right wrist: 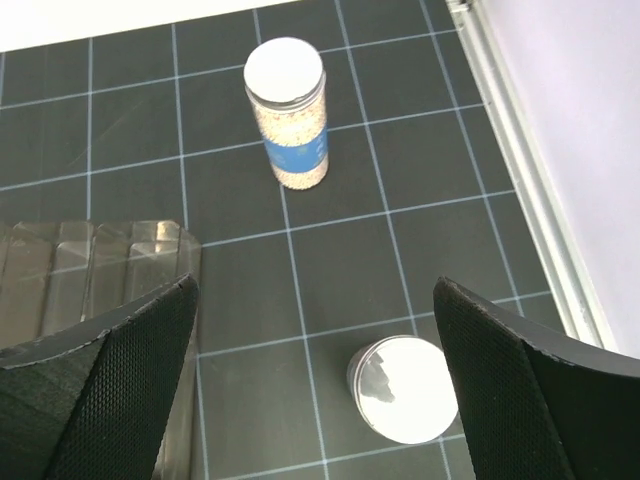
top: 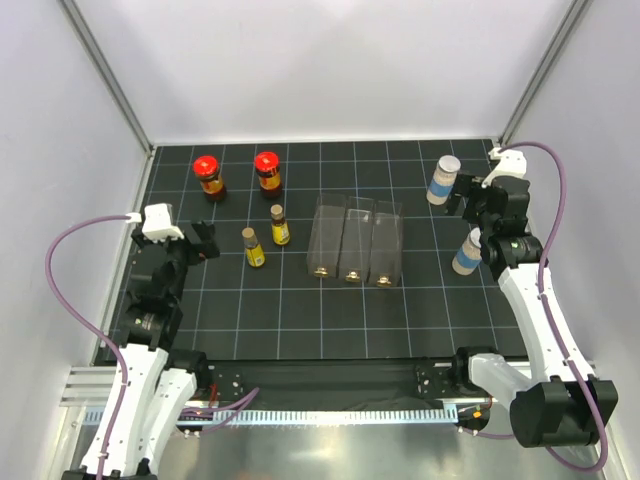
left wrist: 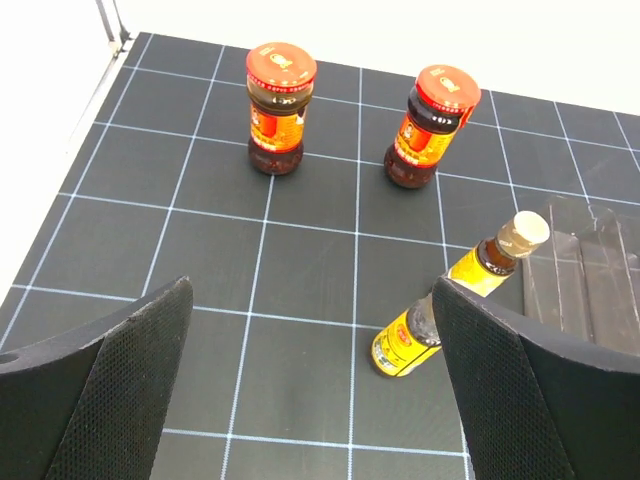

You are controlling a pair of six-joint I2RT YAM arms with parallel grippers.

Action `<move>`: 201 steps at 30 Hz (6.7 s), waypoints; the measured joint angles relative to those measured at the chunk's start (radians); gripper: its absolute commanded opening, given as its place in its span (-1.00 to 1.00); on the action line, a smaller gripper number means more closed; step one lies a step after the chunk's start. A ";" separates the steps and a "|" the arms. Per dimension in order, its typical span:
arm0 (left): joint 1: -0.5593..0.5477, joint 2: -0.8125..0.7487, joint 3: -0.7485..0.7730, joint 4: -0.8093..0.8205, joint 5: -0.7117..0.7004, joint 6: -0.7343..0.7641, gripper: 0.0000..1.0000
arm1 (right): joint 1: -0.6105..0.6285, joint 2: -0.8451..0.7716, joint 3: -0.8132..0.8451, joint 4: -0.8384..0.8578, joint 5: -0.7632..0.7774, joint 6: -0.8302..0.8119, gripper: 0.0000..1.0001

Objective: Organize the condiment bottles

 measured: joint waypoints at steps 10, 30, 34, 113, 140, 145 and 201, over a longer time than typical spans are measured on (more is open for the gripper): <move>0.000 0.084 0.120 -0.165 0.117 -0.138 0.99 | 0.031 -0.051 0.006 -0.085 -0.452 -0.339 0.99; -0.143 0.415 0.207 -0.372 0.278 -0.294 0.88 | 0.048 -0.077 -0.090 -0.177 -0.830 -0.544 0.99; -0.237 0.544 0.244 -0.374 0.170 -0.296 0.68 | 0.048 -0.077 -0.090 -0.177 -0.830 -0.556 1.00; -0.482 1.490 1.455 -0.568 0.126 -0.035 -1.00 | 0.004 -0.134 -0.100 -0.182 -0.825 -0.578 0.99; -0.500 1.645 1.510 -0.565 0.072 -0.006 -0.28 | 0.004 -0.134 -0.101 -0.182 -0.825 -0.579 0.99; -0.509 1.645 1.510 -0.549 0.063 0.005 0.23 | 0.002 -0.134 -0.101 -0.183 -0.826 -0.579 0.99; -0.407 1.134 0.776 -0.314 -0.157 -0.235 0.35 | -0.037 -0.134 -0.105 -0.182 -0.826 -0.583 0.99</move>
